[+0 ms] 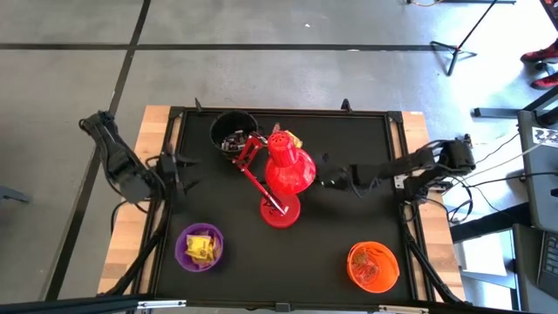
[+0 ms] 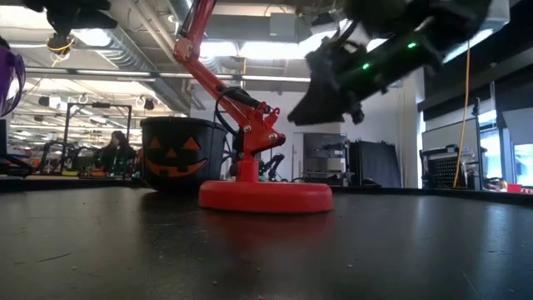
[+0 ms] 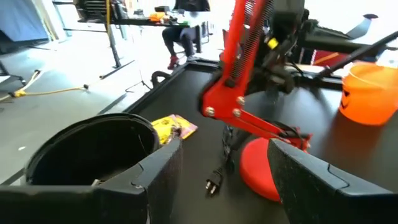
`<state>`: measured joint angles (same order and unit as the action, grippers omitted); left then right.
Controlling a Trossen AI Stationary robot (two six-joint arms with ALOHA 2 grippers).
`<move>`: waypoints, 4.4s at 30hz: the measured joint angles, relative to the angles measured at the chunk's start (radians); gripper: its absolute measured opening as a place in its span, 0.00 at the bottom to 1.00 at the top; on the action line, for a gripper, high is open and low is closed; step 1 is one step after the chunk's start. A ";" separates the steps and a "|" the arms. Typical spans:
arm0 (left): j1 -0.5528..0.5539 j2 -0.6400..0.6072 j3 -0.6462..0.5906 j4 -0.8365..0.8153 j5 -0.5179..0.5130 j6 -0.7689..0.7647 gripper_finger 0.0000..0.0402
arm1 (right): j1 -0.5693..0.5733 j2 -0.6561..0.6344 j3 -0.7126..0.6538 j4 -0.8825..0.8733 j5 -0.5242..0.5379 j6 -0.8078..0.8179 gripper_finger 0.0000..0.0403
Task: Organize candy in baskets
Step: Put the brown chocolate bar into the black bucket
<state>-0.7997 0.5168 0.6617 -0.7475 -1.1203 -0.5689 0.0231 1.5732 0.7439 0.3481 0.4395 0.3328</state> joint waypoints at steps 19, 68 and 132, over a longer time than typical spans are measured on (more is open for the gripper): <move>0.121 0.008 0.000 -0.001 -0.026 -0.021 0.56 | -0.300 0.298 0.281 -0.217 -0.237 -0.105 0.53; 0.158 0.126 -0.001 0.002 0.065 -0.099 0.56 | -0.038 0.044 0.447 -0.703 -0.071 -0.079 0.00; 0.158 0.283 -0.001 0.079 0.198 -0.110 0.56 | 0.132 0.185 0.443 -0.962 -0.162 0.213 0.02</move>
<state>-0.6415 0.7994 0.6609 -0.6683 -0.9218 -0.6792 0.1556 1.7586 1.1873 -0.6137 0.2775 0.5455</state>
